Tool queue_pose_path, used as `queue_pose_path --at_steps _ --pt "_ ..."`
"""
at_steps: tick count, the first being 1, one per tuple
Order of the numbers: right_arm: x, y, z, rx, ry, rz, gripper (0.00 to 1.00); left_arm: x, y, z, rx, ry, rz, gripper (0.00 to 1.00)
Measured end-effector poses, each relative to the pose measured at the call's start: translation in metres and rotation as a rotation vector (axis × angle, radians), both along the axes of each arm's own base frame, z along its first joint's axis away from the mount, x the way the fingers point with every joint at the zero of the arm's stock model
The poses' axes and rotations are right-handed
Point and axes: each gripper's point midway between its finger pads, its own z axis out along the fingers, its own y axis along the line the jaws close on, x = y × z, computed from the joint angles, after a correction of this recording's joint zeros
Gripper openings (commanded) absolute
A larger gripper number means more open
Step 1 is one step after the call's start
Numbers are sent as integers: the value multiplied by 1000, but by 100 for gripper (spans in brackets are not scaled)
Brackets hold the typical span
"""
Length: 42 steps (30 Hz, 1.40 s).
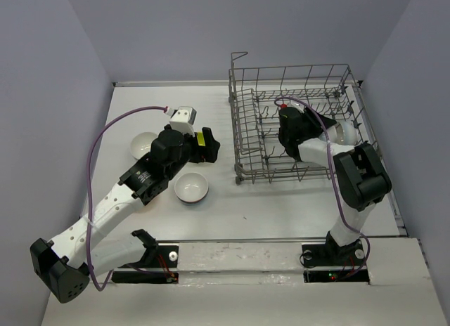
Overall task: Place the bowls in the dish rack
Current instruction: Insert the bowl into the dish rack.
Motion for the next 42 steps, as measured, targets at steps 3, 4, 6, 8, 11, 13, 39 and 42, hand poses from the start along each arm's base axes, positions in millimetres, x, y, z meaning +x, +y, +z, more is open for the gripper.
queue_pose_path --at_steps 3,4,6,8,11,13,39,42 --pt "1 0 -2 7 2 -1 50 0 0 0 0 0 0 99" --pt "1 1 -2 10 4 0 51 0 0 0 0 0 0 99" --pt "2 1 -2 18 7 0 52 0 0 0 0 0 0 99" --pt "2 2 -3 28 8 -1 53 0 0 0 0 0 0 99" --pt "4 3 -5 45 10 -4 54 0 0 0 0 0 0 99" --pt "6 4 -7 59 13 -4 54 0 0 0 0 0 0 99" --pt "13 31 -22 268 28 65 55 -1 -1 0 4 -3 0 99" --pt "15 38 -24 312 26 82 55 -1 -1 0 4 -4 2 99"
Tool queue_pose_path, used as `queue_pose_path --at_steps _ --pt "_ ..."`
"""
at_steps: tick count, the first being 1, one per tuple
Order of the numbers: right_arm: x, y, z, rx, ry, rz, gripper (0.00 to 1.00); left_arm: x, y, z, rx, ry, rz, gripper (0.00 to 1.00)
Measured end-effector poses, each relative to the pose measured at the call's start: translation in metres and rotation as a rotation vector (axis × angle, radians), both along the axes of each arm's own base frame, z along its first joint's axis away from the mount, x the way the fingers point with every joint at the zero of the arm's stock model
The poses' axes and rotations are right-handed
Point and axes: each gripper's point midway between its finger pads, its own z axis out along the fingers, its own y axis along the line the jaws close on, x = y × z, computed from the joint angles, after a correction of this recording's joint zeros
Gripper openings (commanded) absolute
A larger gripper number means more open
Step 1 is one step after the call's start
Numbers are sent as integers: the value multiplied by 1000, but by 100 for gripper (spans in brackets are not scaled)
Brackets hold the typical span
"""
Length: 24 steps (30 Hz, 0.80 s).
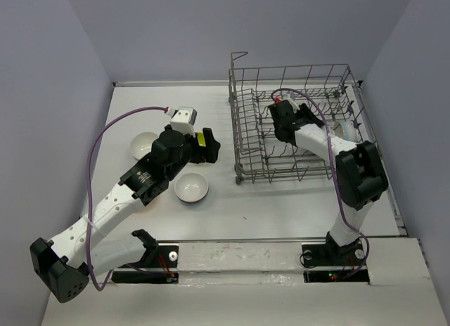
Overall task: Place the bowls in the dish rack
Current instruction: Insert the bowl into the dish rack, then pick up the bowl from the bowl.
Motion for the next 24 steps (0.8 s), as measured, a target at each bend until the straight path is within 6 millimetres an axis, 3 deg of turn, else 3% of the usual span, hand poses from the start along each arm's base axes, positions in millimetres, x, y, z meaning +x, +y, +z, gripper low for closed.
queue_pose_path --at_steps 6,11,16,24 --pt "-3 8 -9 47 31 25 55 0 0 0 0 0 0 99" --pt "-6 13 4 114 2 40 55 0 0 0 4 -2 0 99" --pt "-8 19 46 188 -104 53 61 1 2 -1 5 -1 3 99" --pt "-12 34 149 430 -381 79 61 11 17 0 6 -5 54 99"
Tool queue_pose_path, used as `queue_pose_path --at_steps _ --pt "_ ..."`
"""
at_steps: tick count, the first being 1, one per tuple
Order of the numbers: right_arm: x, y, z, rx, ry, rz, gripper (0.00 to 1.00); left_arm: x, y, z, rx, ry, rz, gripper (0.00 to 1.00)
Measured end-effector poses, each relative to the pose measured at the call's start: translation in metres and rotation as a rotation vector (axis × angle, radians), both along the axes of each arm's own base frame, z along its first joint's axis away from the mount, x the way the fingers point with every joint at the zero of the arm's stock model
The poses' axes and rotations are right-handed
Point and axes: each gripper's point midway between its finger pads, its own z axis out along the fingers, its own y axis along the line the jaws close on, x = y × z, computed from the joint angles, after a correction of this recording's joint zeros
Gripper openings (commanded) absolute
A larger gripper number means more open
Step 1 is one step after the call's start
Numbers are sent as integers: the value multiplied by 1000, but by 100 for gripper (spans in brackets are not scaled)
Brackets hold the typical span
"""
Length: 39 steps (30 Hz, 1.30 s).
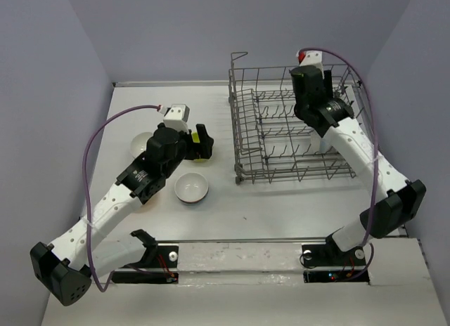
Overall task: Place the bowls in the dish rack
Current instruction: Pick up the bowl from the bowl.
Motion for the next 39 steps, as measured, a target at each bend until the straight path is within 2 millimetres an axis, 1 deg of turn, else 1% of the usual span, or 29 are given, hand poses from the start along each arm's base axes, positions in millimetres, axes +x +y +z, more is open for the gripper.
queue_pose_path --at_steps 1,2,3,4,5,7,8,9,10,11,12,14,16,18,19,20,21,22,24,25,28,30,33,36,39 --pt "-2 11 19 103 -59 36 61 1 3 1 0 -4 10 99" --pt "-3 18 30 162 -89 62 61 2 6 2 0 -7 22 99" --pt "-6 35 48 292 -142 133 61 4 9 3 -1 -10 31 99" --pt "-11 46 62 380 -178 186 61 6 13 4 -3 -14 48 98" --pt "-18 53 77 456 -219 226 61 7 17 5 -4 -16 61 98" --pt "-38 79 106 656 -287 369 62 14 32 4 2 -13 117 97" --pt "-47 88 116 729 -308 423 63 18 41 2 10 -8 154 97" --pt "-55 99 122 796 -316 477 63 21 50 -1 21 -1 193 97" --pt "-62 107 124 837 -310 518 63 26 61 -4 32 9 237 97" --pt "-67 116 125 879 -303 556 64 31 77 -10 50 24 299 97" --pt "-68 121 123 900 -296 576 64 35 93 -15 68 40 361 97" --pt "-69 132 108 935 -249 602 64 40 121 -23 98 65 470 97" --pt "-64 143 81 945 -172 605 65 41 147 -29 122 86 572 97" --pt "-61 152 47 948 -79 596 65 40 171 -33 137 103 664 97" --pt "-62 155 38 951 -50 596 65 40 178 -34 141 109 690 97" --pt "-63 156 29 952 -25 595 66 40 190 -37 144 118 732 97" --pt "-66 158 22 957 -1 598 66 40 196 -38 144 124 753 96" --pt "-68 158 22 959 6 604 66 40 206 -41 146 135 785 96" --pt "-72 159 27 968 0 620 67 41 220 -48 151 159 827 93" --pt "-75 159 30 972 -7 631 67 41 225 -51 153 170 841 93" --pt "-89 154 46 986 -49 666 69 42 241 -68 168 224 883 91" --pt "-96 149 52 990 -74 678 70 42 245 -78 173 252 889 88" --pt "-104 145 57 991 -95 688 70 44 254 -98 162 310 896 85" --pt "-108 142 58 991 -107 691 71 50 261 -115 151 357 898 83" --pt "-109 141 56 988 -109 692 71 53 264 -131 147 407 894 78"
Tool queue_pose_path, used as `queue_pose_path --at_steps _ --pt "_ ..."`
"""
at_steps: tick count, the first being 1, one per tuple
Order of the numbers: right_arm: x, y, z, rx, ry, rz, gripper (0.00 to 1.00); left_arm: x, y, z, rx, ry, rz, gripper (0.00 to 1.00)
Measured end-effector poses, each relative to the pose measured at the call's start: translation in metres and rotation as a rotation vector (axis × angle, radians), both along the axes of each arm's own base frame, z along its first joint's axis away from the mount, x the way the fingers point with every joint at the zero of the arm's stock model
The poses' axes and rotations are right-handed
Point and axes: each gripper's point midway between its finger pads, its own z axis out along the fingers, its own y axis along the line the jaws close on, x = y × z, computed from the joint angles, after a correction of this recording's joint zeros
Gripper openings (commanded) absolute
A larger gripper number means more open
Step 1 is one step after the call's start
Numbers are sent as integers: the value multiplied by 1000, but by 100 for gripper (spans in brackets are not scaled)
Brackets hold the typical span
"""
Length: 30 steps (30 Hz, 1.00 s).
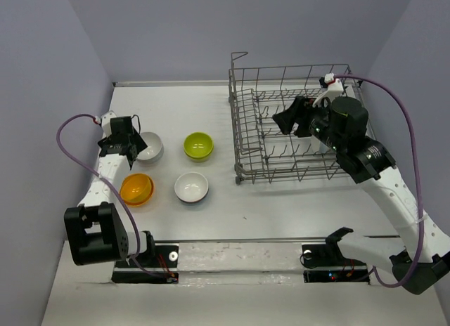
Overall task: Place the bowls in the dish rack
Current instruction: Pick up the bowl from the bowl.
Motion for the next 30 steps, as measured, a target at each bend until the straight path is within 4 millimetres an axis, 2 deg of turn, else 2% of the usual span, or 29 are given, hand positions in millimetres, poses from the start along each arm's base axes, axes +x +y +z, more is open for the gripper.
queue_pose_path --at_steps 6,7,10,15,26,30 --pt "-2 -1 -11 -10 16 0 72 4 4 -13 -33 23 -3 65" --pt "-2 -1 -12 -10 17 1 72 6 4 -16 -35 32 -6 60" --pt "-2 -1 -15 -13 22 0 72 9 4 -25 -46 57 -10 52" --pt "-2 -1 -16 -14 23 0 72 10 2 -36 -57 85 -20 51" --pt "0 0 -15 -8 13 0 72 12 2 -36 -65 81 -23 29" --pt "0 0 -20 -14 22 0 72 12 2 -36 -67 81 -26 27"
